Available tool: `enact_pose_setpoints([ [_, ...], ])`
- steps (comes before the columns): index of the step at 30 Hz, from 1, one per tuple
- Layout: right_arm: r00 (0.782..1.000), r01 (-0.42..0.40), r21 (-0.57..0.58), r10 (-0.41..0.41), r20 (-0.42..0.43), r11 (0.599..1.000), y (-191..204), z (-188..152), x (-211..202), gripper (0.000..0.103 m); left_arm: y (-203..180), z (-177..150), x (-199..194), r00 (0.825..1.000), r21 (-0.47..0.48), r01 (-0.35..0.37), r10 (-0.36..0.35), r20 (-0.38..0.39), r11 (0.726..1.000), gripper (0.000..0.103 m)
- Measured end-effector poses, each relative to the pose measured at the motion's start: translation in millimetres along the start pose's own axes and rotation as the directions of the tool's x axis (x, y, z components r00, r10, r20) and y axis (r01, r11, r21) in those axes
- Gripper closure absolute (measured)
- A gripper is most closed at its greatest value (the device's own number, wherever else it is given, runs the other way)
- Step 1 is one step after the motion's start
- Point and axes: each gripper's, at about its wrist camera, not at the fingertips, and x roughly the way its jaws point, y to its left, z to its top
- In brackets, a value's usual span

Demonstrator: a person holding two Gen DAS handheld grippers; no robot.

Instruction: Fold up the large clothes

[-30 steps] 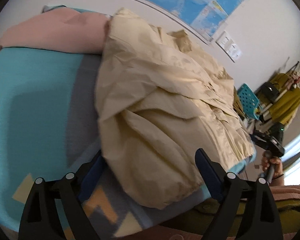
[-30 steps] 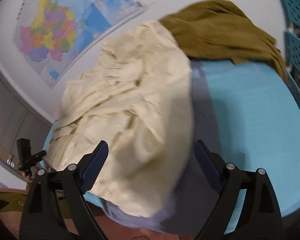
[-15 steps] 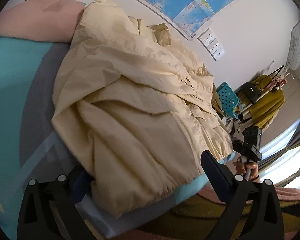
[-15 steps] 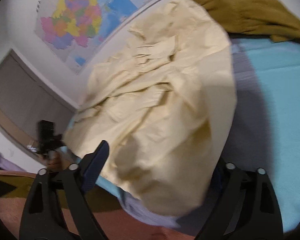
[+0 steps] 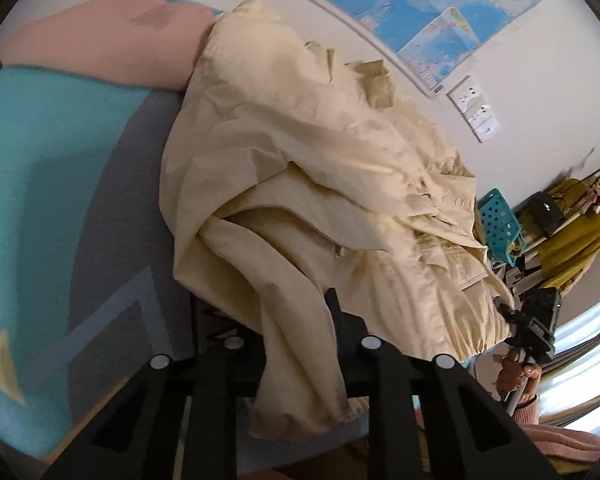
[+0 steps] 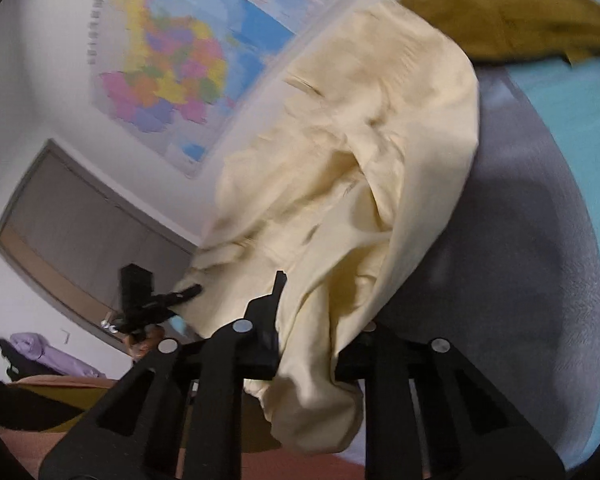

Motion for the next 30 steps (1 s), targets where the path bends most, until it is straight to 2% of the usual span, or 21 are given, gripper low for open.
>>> enact_pose_setpoints([
  [6, 0.992, -0.095, -0.128, 0.105, 0.071, 0.987, 58.5, -4.5, -39.2, 0.088, -8.0, 5.0, -63.3, 0.993, 0.026, 0.095, -0.096, 0.064, 0.995, 0.087],
  [10, 0.989, -0.105, -0.141, 0.118, 0.09, 0.984, 70.7, -13.0, -54.9, 0.088, -6.4, 3.6, -94.0, 0.982, 0.019, 0.162, -0.163, 0.092, 0.987, 0.086],
  [14, 0.987, -0.099, -0.118, 0.112, 0.111, 0.988, 70.5, -16.4, -56.2, 0.088, -10.3, 7.6, -92.3, 0.989, 0.029, 0.125, -0.127, 0.073, 0.992, 0.086],
  [18, 0.983, -0.106, -0.092, 0.119, 0.143, 0.99, 70.6, -7.1, -53.7, 0.088, -8.2, 28.6, -89.2, 0.99, -0.003, 0.128, -0.127, 0.054, 0.992, 0.086],
  [30, 0.97, -0.121, -0.044, 0.127, 0.209, 0.992, 70.0, 61.4, -41.0, 0.088, -30.7, 105.5, -82.6, 0.998, 0.012, 0.065, -0.065, 0.024, 0.998, 0.086],
])
